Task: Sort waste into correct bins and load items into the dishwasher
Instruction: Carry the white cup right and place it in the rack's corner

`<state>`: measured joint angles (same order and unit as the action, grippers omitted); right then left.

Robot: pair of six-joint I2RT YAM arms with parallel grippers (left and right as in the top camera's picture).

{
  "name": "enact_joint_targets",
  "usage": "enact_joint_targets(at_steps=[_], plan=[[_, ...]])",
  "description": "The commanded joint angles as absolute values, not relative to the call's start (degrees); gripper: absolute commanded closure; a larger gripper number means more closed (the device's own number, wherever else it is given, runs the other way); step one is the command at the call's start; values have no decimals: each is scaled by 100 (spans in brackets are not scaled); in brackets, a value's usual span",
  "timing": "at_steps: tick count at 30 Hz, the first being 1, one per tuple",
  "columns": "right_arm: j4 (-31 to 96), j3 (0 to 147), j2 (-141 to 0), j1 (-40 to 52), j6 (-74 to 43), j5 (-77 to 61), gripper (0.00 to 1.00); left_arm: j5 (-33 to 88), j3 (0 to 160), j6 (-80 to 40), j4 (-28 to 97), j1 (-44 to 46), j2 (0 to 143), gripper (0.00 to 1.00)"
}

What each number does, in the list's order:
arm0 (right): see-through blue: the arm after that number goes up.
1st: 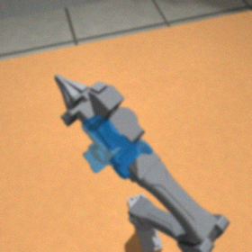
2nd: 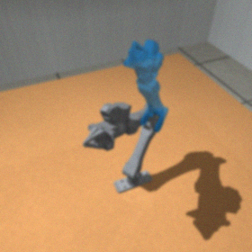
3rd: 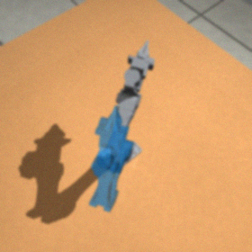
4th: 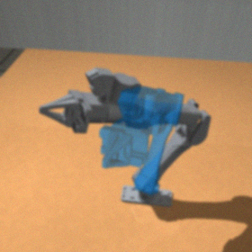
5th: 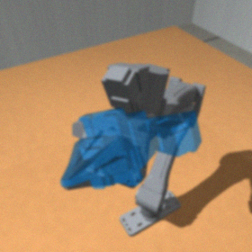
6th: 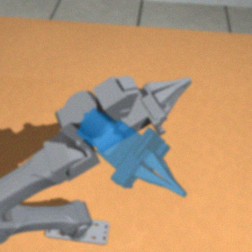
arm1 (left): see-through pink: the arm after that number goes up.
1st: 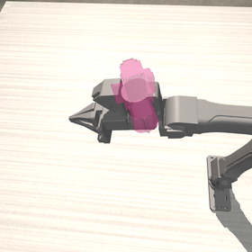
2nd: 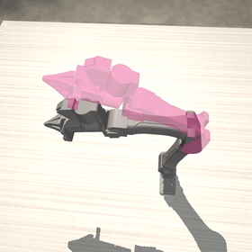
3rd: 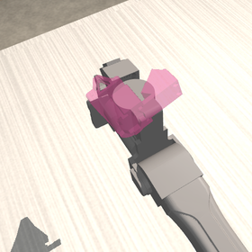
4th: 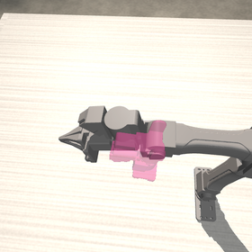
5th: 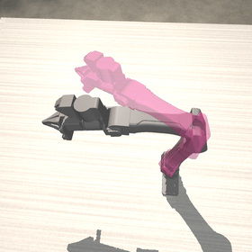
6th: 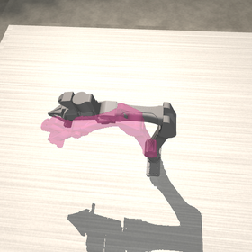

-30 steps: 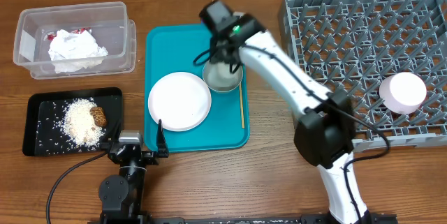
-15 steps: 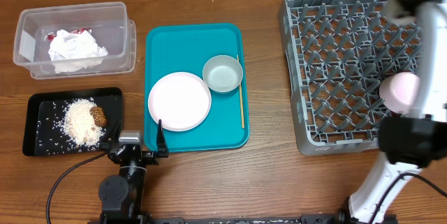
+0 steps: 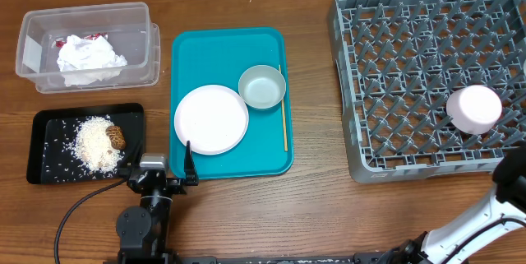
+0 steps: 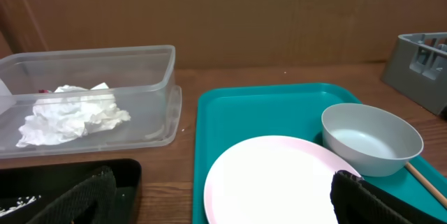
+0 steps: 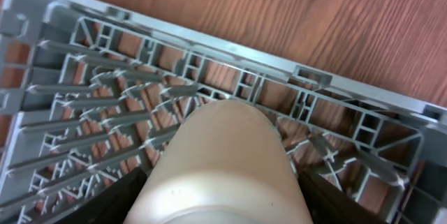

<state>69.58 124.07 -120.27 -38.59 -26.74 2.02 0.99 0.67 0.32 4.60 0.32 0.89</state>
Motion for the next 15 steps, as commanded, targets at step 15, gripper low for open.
enact_joint_targets(at_steps=[15], plan=[[6965,12215,-12005,-3859,-2659,-132,16,47,27,-1,438,-10,21,0]])
